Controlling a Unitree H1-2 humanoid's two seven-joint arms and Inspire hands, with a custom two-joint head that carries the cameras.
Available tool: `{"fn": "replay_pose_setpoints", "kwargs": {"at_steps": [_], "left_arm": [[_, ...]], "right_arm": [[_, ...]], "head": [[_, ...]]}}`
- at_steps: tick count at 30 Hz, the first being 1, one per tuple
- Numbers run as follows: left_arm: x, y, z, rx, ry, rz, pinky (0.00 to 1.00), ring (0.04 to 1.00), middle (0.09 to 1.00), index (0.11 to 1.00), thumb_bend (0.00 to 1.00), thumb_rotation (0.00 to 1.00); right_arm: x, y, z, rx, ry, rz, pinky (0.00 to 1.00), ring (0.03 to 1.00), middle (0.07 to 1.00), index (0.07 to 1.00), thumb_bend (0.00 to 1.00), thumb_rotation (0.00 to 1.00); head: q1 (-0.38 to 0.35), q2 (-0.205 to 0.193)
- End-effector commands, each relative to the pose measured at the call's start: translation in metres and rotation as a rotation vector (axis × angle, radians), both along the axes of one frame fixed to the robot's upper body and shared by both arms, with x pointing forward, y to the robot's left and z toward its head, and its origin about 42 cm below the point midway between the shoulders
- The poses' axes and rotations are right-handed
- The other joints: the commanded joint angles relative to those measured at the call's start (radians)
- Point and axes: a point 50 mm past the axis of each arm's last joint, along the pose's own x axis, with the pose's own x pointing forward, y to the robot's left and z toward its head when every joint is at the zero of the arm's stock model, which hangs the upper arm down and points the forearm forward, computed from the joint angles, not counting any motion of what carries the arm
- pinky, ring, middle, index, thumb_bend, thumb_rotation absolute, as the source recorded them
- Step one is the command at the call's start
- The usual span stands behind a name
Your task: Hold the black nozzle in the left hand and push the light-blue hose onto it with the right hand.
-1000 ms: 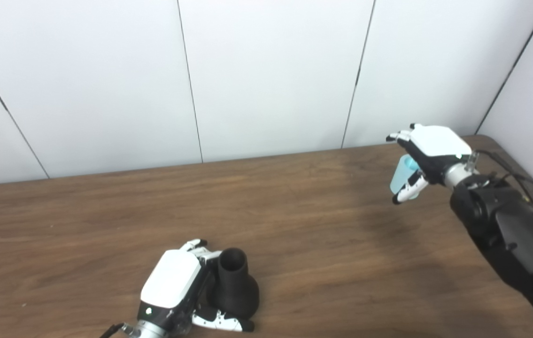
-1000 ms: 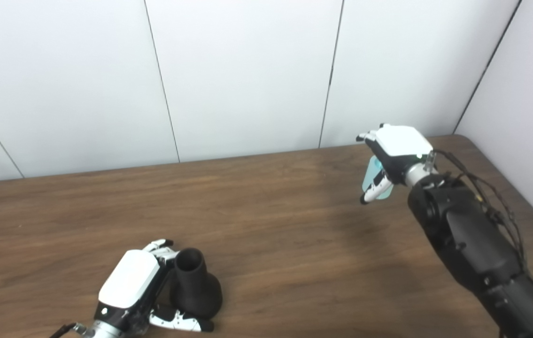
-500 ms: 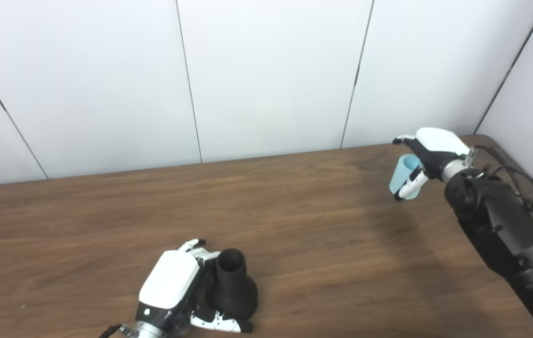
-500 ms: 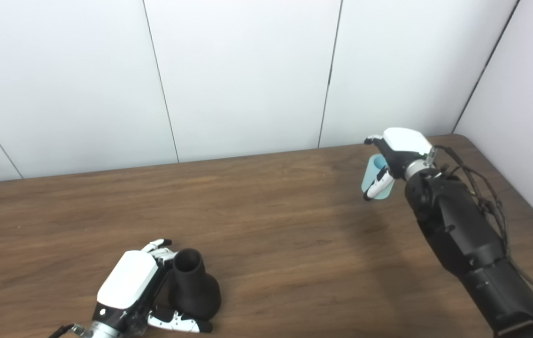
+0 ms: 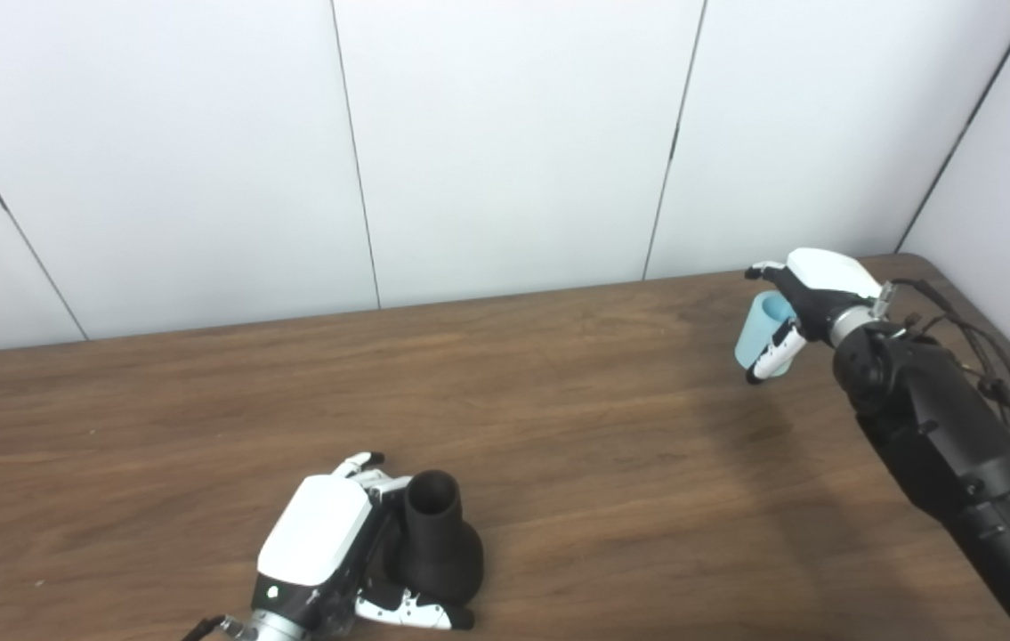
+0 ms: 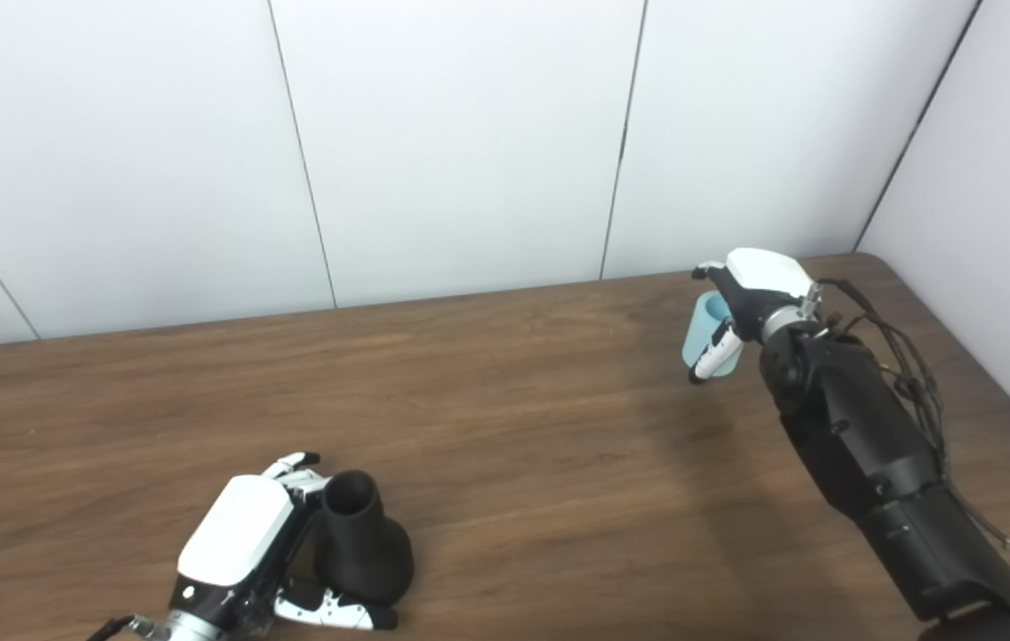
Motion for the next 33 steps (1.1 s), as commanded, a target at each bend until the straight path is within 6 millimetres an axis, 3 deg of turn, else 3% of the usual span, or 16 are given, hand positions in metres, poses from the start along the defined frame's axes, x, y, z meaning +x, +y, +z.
{"fn": "replay_pose_setpoints", "kwargs": {"at_steps": [1,6,10,17,33], "left_arm": [[0.002,0.015,-0.012,0.051,0.059,0.043,0.85,0.622,0.454,0.506,0.52,0.00],[0.003,0.018,-0.011,0.060,0.062,0.059,0.85,0.627,0.453,0.505,0.52,0.00],[0.003,0.020,-0.011,0.058,0.065,0.063,0.86,0.632,0.462,0.501,0.52,0.00],[0.002,0.020,-0.012,0.055,0.069,0.068,0.86,0.627,0.456,0.504,0.52,0.00],[0.003,0.018,-0.011,0.043,0.082,0.073,0.92,0.630,0.460,0.503,0.52,0.00]], "right_arm": [[0.004,-0.012,0.030,-0.026,-0.083,-0.023,0.76,0.860,0.882,0.866,0.87,0.12],[0.004,-0.014,0.024,-0.022,-0.074,-0.025,0.73,0.816,0.847,0.841,0.87,0.10],[0.006,-0.016,0.017,-0.014,-0.052,-0.027,0.76,0.832,0.840,0.832,0.87,0.10],[0.007,-0.012,0.014,0.016,-0.045,-0.017,0.73,0.813,0.833,0.837,0.84,0.08],[0.008,-0.007,0.023,0.014,-0.085,0.032,0.67,0.735,0.782,0.780,0.83,0.06]], "head": [[0.002,0.002],[0.003,0.005],[0.005,0.008],[0.013,0.010],[0.010,0.012]]}}
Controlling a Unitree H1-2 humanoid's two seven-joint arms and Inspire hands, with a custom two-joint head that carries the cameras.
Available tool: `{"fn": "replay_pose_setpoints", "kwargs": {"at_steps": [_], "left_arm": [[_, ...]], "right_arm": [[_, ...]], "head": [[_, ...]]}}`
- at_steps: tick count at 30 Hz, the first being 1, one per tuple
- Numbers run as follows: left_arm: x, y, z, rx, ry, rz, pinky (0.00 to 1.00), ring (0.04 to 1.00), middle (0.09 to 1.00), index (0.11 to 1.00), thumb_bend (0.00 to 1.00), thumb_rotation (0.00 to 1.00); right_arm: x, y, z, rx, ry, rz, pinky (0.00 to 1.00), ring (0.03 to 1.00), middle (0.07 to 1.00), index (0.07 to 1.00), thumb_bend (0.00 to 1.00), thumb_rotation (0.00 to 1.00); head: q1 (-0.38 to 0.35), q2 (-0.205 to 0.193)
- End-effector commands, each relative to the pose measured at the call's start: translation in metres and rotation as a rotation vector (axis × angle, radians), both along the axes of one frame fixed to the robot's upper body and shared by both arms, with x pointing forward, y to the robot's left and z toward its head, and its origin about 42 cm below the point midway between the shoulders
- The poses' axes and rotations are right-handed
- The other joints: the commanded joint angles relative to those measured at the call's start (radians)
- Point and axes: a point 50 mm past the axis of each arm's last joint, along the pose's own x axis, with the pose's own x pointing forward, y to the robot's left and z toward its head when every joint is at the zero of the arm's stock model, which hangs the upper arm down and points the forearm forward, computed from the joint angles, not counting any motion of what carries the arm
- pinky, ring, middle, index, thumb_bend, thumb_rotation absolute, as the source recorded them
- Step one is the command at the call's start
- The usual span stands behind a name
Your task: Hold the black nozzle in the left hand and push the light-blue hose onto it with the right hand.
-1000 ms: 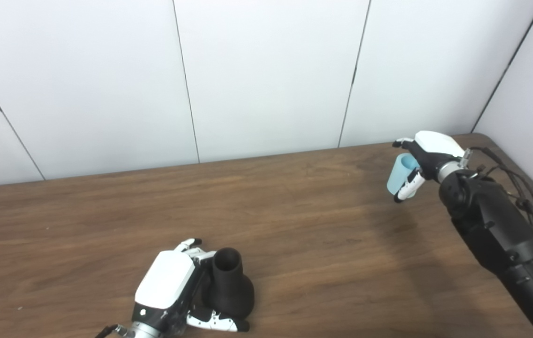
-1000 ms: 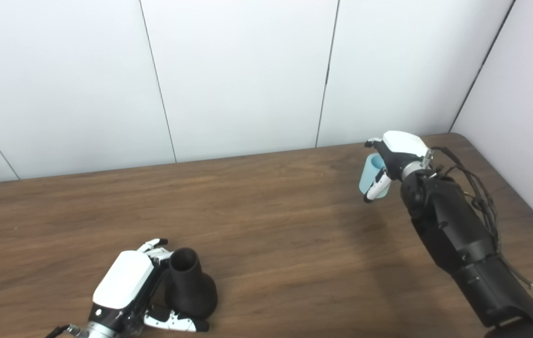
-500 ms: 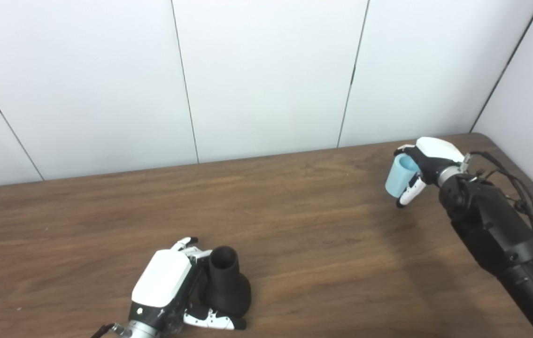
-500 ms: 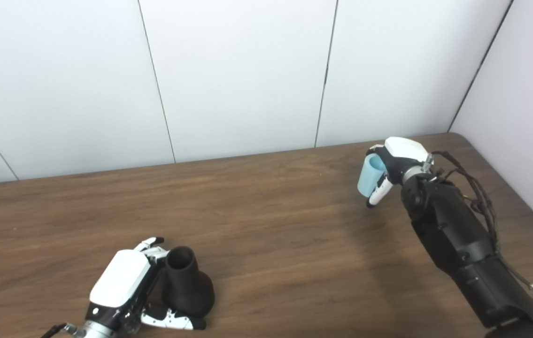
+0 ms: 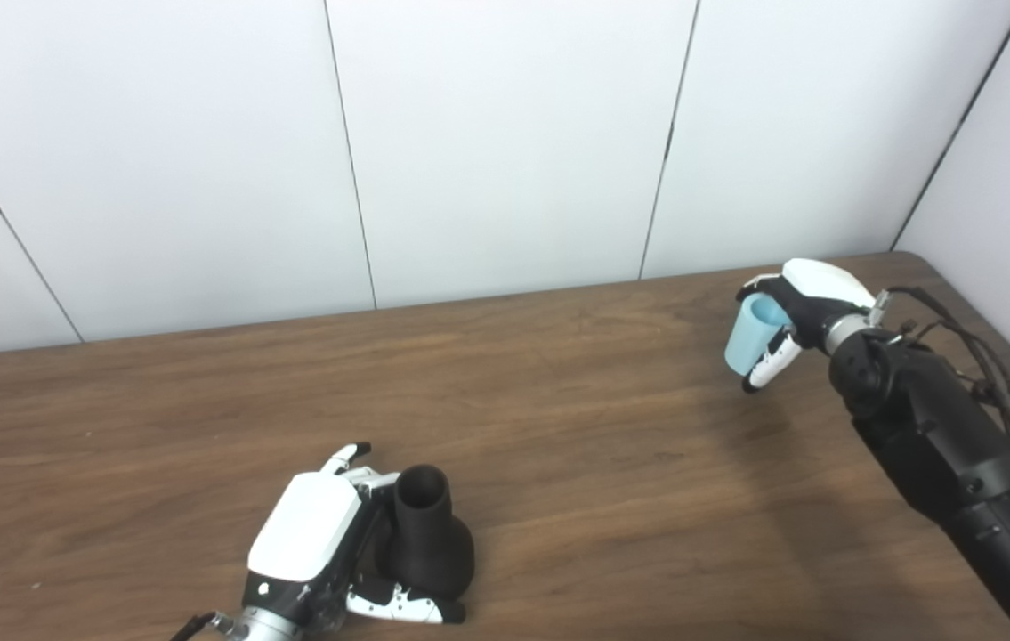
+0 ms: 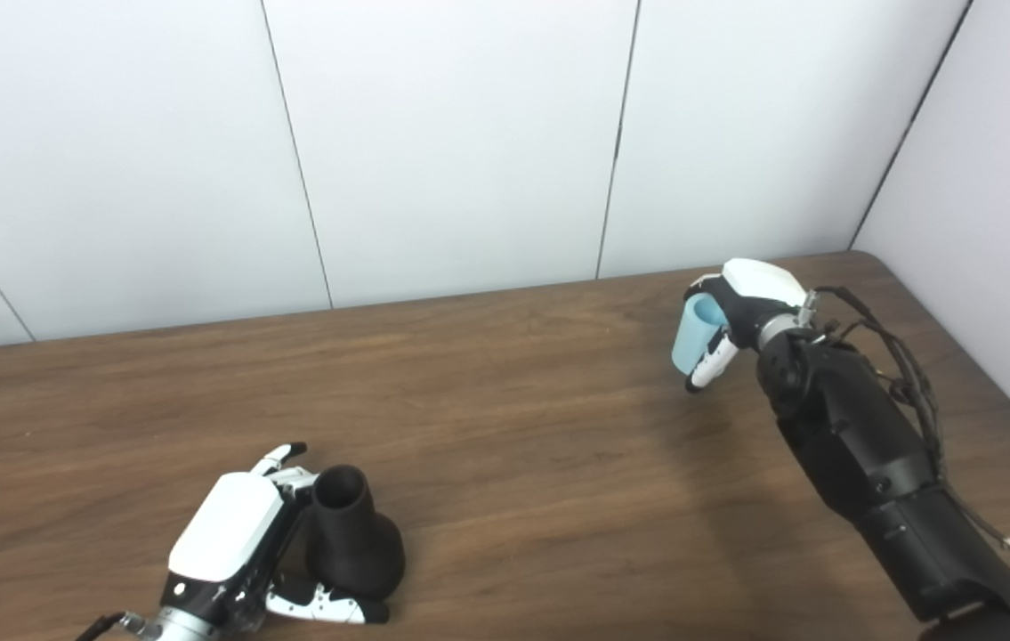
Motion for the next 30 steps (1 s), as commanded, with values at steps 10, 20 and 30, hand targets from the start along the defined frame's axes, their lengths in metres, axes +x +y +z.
{"fn": "replay_pose_setpoints", "kwargs": {"at_steps": [10,20,30], "left_arm": [[-0.001,0.013,-0.015,0.036,0.082,0.060,0.91,0.626,0.464,0.502,0.52,0.00],[-0.002,0.012,-0.017,0.037,0.077,0.049,0.90,0.624,0.475,0.494,0.52,0.00],[-0.005,0.016,-0.015,0.037,0.072,0.052,0.89,0.621,0.466,0.501,0.52,0.00]], "right_arm": [[0.006,-0.009,0.031,-0.038,-0.098,0.005,0.65,0.708,0.779,0.767,0.80,0.00],[0.006,-0.013,0.023,-0.050,-0.198,0.036,0.57,0.550,0.508,0.489,0.53,0.00],[0.004,-0.011,0.021,-0.031,-0.235,0.050,0.45,0.403,0.516,0.512,0.51,0.00]], "head": [[0.003,0.001],[0.007,0.006],[0.004,0.017]]}}
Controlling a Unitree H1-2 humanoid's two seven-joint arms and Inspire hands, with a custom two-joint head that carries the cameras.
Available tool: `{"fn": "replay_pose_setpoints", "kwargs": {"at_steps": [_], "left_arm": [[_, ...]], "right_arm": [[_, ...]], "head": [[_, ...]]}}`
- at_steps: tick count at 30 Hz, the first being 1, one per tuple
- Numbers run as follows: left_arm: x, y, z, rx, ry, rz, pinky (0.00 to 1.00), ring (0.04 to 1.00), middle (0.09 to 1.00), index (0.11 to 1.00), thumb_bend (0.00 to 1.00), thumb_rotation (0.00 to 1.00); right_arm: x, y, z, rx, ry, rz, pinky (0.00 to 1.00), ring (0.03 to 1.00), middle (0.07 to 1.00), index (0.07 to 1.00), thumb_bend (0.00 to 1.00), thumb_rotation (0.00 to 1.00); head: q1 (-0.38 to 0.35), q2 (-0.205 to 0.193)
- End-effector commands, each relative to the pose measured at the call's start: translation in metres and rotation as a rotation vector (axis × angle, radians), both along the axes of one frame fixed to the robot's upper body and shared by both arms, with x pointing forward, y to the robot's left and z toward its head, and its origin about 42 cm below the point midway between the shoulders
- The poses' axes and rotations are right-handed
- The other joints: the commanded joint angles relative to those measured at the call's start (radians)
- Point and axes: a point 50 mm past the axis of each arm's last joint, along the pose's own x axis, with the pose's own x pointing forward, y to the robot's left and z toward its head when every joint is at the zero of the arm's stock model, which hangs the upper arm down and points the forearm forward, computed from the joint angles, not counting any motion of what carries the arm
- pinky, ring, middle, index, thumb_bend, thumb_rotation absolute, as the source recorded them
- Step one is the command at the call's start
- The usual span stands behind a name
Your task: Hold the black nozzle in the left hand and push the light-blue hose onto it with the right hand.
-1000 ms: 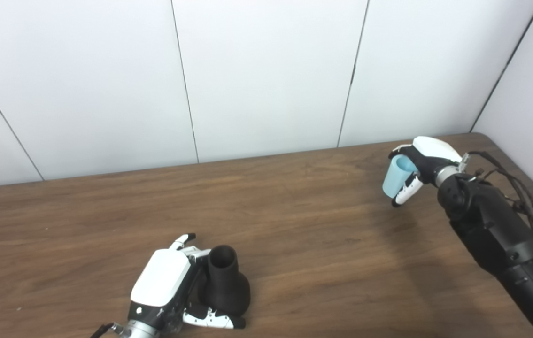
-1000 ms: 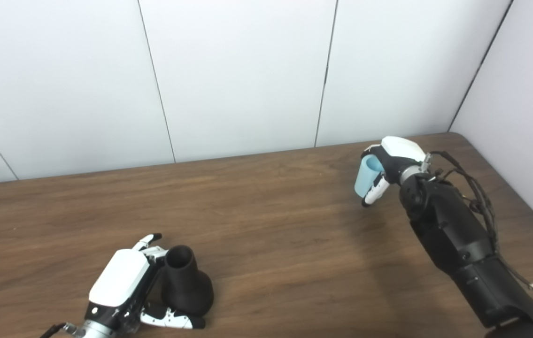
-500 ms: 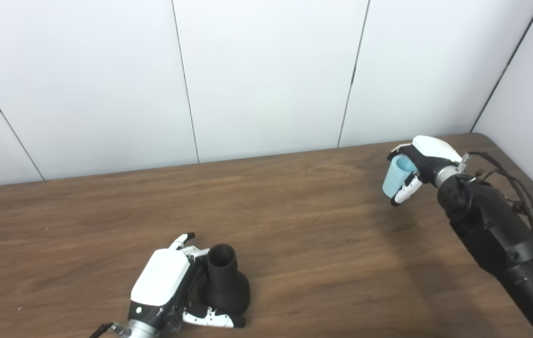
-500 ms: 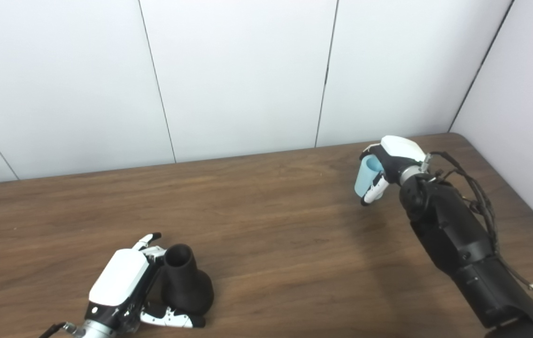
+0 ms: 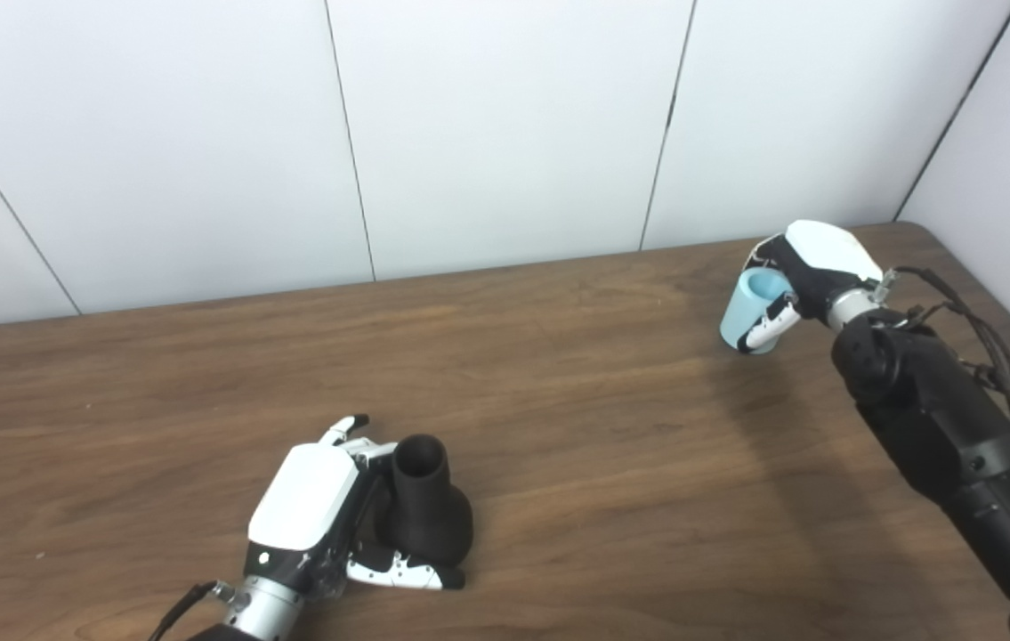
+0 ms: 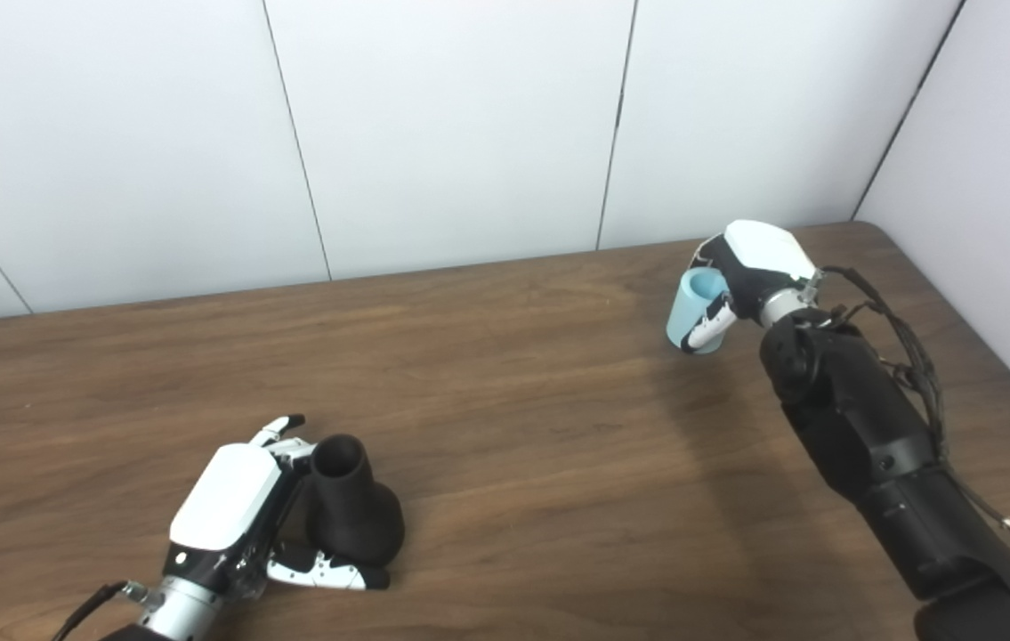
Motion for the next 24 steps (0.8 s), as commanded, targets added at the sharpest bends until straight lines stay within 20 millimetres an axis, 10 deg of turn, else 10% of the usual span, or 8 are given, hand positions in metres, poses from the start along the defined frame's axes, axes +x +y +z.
{"fn": "replay_pose_setpoints", "kwargs": {"at_steps": [1,10,24], "left_arm": [[-0.005,0.016,-0.014,0.052,0.063,0.042,0.89,0.619,0.464,0.503,0.52,0.00],[-0.005,0.016,-0.013,0.056,0.070,0.041,0.90,0.625,0.469,0.499,0.52,0.00],[-0.006,0.010,-0.011,0.065,0.070,0.035,0.88,0.620,0.465,0.499,0.52,0.00]], "right_arm": [[0.005,-0.005,0.031,-0.031,-0.106,0.006,0.48,0.409,0.521,0.499,0.52,0.00],[-0.002,0.008,0.048,-0.032,-0.172,0.069,0.48,0.431,0.536,0.465,0.52,0.00],[-0.074,0.100,0.110,0.030,-0.324,0.316,0.33,0.398,0.501,0.497,0.50,0.00]], "head": [[0.000,0.002],[0.007,0.005],[0.043,0.012]]}}
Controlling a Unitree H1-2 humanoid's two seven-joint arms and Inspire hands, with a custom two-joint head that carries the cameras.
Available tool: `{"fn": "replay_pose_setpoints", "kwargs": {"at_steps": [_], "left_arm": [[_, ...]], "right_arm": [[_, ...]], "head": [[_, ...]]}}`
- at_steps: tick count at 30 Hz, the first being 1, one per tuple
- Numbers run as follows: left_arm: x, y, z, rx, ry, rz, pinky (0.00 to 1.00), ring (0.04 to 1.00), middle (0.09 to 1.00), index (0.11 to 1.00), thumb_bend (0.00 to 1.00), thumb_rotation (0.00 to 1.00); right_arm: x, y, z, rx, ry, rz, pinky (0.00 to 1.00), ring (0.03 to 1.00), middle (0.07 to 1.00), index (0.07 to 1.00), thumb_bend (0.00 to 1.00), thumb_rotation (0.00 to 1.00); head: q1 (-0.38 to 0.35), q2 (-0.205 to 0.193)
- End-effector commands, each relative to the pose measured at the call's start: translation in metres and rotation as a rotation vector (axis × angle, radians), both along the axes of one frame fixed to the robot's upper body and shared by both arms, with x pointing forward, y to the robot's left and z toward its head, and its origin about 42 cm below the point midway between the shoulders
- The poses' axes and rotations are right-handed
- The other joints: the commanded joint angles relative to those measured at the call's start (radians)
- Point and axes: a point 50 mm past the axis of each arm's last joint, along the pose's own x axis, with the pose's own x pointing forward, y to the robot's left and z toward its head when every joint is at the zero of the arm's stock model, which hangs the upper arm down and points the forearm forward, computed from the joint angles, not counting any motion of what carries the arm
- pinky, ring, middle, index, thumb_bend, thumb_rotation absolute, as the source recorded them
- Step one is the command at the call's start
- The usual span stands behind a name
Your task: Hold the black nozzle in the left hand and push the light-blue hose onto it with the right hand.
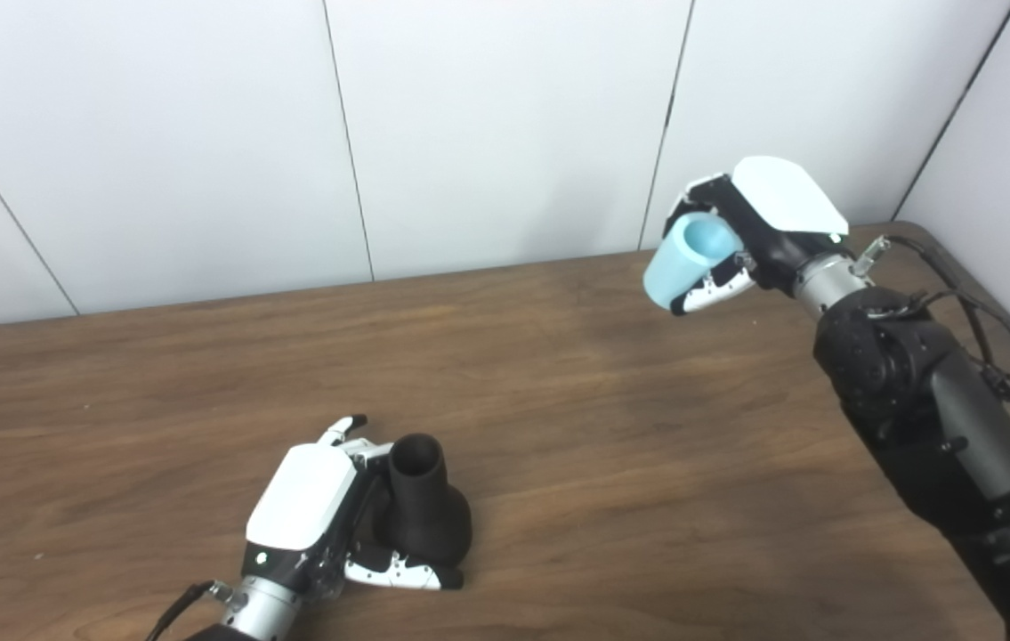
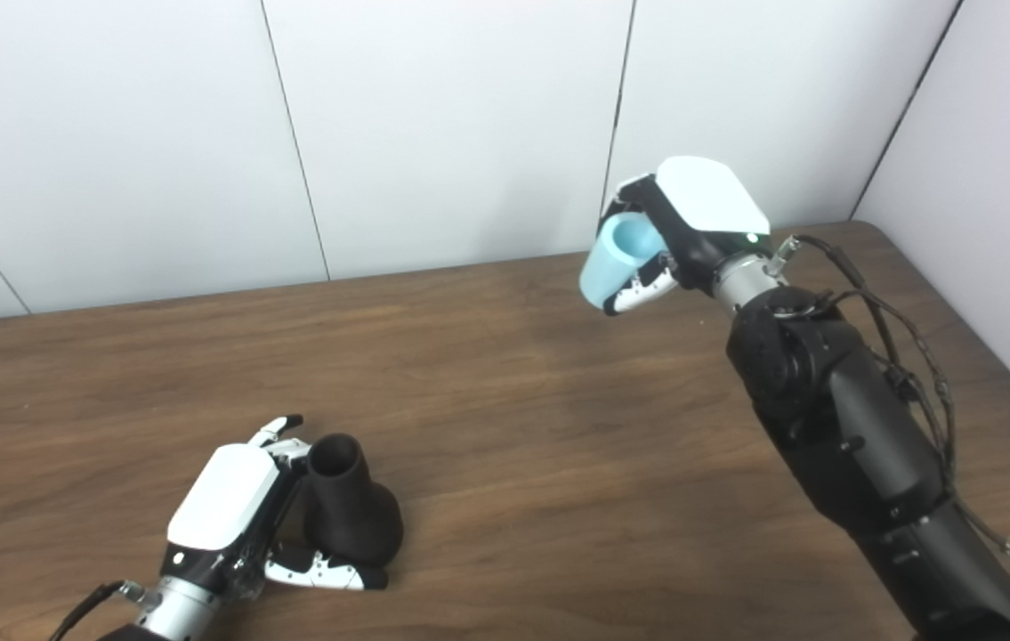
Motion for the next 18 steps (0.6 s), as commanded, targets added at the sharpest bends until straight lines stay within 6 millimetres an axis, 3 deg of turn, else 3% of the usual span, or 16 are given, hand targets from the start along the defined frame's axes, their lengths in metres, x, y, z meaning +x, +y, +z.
{"fn": "replay_pose_setpoints", "kwargs": {"at_steps": [1,18], "left_arm": [[-0.005,0.010,-0.013,0.065,0.061,0.037,0.88,0.622,0.466,0.499,0.52,0.00],[-0.009,0.000,-0.009,0.075,0.064,0.040,0.87,0.630,0.463,0.501,0.52,0.00]], "right_arm": [[-0.012,0.007,0.019,0.009,-0.064,0.025,0.32,0.394,0.497,0.506,0.50,0.00],[-0.080,0.070,0.012,0.109,-0.041,0.286,0.33,0.374,0.494,0.551,0.49,0.00]], "head": [[0.012,0.002],[0.129,0.017]]}}
